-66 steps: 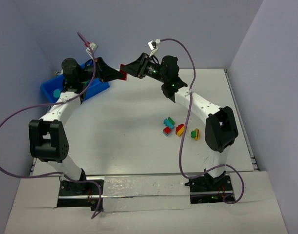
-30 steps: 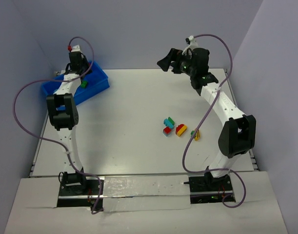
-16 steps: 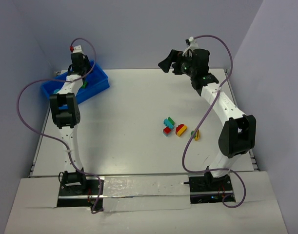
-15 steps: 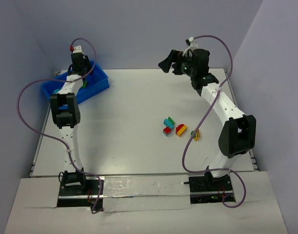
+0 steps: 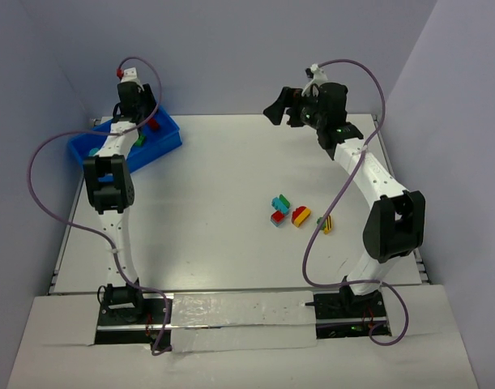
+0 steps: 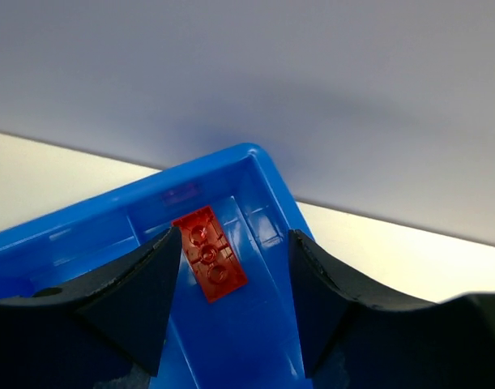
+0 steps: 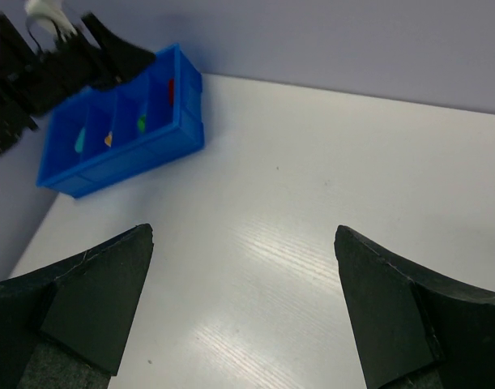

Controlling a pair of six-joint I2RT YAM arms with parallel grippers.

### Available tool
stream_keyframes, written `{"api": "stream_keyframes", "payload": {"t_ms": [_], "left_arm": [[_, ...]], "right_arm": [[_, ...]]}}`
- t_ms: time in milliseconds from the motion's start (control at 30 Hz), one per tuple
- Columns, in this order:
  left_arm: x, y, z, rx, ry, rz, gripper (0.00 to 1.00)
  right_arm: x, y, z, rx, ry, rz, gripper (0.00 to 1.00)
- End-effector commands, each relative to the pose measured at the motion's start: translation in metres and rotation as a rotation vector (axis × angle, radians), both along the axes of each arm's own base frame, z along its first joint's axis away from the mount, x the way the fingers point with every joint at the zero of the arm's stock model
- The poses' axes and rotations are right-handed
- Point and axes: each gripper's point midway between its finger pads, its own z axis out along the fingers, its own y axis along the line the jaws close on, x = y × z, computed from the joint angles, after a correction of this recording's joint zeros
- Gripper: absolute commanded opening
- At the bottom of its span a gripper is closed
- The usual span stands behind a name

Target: Sort the legos into containers by color

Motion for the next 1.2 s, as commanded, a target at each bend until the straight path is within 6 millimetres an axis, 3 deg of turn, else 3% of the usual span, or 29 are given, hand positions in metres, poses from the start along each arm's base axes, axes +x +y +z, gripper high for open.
{"api": "stream_keyframes", "payload": {"t_ms": [0, 67, 133, 200, 233, 267, 467, 567, 667, 767, 867, 1100, 1167], "left_arm": [[-0.025, -0.031, 0.164, 0.073, -0.274, -0.206, 0.68], [-0.051, -0.048, 0.186, 0.118, -0.293, -0.329, 0.69], [-0.076, -0.058, 0.190, 0.137, -0.265, -0.411, 0.70], [-0.113, -0.065, 0.205, 0.124, -0.256, -0.451, 0.71], [-0.115, -0.066, 0.190, 0.104, -0.223, -0.451, 0.71], [-0.131, -0.069, 0.183, 0.073, -0.186, -0.456, 0.70], [-0.180, -0.075, 0.158, -0.009, -0.096, -0.463, 0.70], [-0.191, -0.075, 0.139, -0.034, -0.041, -0.453, 0.69], [-0.197, -0.075, 0.135, -0.047, -0.025, -0.446, 0.69], [-0.200, -0.073, 0.134, -0.045, -0.022, -0.433, 0.70], [-0.202, -0.072, 0.131, -0.049, -0.013, -0.426, 0.70], [-0.199, -0.072, 0.128, -0.066, 0.000, -0.414, 0.71], [-0.198, -0.070, 0.128, -0.060, 0.007, -0.408, 0.72]], "right_arm": [[-0.022, -0.006, 0.015, -0.146, -0.080, 0.099, 1.00], [-0.036, -0.005, 0.002, -0.240, -0.066, 0.185, 1.00], [-0.048, -0.010, -0.012, -0.330, -0.047, 0.245, 0.97], [-0.063, -0.022, -0.038, -0.450, 0.007, 0.300, 0.90], [-0.071, -0.024, -0.046, -0.459, 0.053, 0.313, 0.89], [-0.085, -0.032, -0.064, -0.519, 0.109, 0.349, 0.84], [-0.144, -0.073, -0.131, -0.731, 0.326, 0.438, 0.66], [-0.163, -0.100, -0.145, -0.827, 0.383, 0.394, 0.67], [-0.185, -0.130, -0.165, -0.872, 0.518, 0.327, 0.72], [-0.199, -0.160, -0.175, -0.872, 0.655, 0.210, 0.74], [-0.213, -0.177, -0.180, -0.807, 0.799, 0.092, 0.78], [-0.221, -0.178, -0.195, -0.666, 0.973, -0.015, 0.81], [-0.228, -0.174, -0.203, -0.636, 1.026, -0.013, 0.87]]}}
